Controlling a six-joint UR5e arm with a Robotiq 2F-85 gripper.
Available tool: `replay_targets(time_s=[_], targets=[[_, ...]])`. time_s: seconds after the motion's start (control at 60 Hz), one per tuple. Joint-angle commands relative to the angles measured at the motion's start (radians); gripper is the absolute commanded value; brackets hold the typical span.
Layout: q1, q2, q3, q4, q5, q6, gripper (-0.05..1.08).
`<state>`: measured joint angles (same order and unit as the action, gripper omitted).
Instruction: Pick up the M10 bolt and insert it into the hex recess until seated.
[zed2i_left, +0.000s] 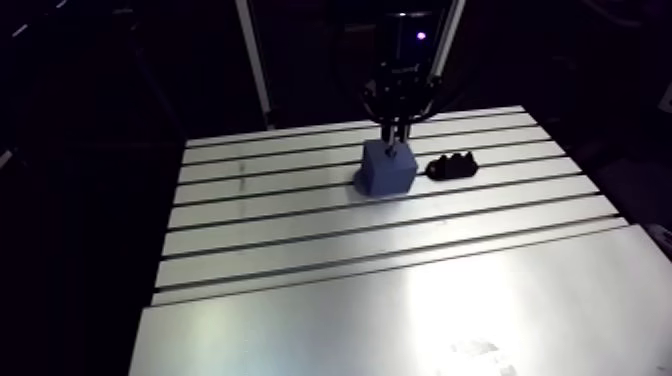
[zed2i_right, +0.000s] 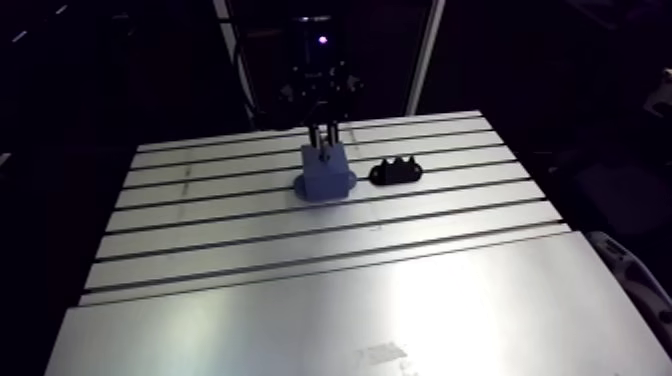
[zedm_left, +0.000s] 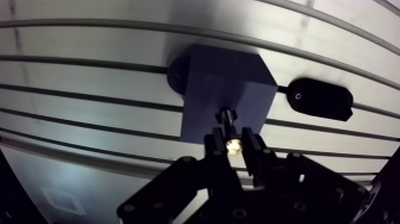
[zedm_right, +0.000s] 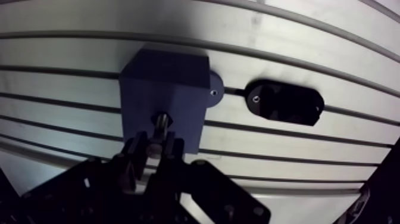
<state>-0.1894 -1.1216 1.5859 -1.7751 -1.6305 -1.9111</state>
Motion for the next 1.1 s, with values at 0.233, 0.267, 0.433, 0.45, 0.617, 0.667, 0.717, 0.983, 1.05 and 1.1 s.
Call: replay_targets(time_s=[0.233, 0.267, 0.433, 0.45, 0.617, 0.667, 0.717, 0.983, 1.05, 1.1], targets=[[0.001, 0.007, 0.002, -0.007, 0.002, 0.007, 1.08], [0.001, 0.009, 0.001, -0.007, 0.002, 0.007, 1.08], [0.001, 0.010, 0.001, -0.007, 0.002, 0.007, 1.08], [0.001, 0.010, 0.001, -0.007, 0.002, 0.007, 1.08], [0.002, 0.010, 0.002, -0.007, 0.002, 0.007, 1.08], [0.002, 0.010, 0.002, -0.007, 0.002, 0.007, 1.08], [0.004, 0.009, 0.002, -0.007, 0.002, 0.007, 1.08], [0.010, 0.008, 0.005, -0.008, -0.001, -0.006, 0.46], [0.013, 0.007, 0.006, -0.009, -0.002, -0.010, 0.03], [0.011, 0.003, 0.009, -0.010, -0.002, -0.009, 0.00]])
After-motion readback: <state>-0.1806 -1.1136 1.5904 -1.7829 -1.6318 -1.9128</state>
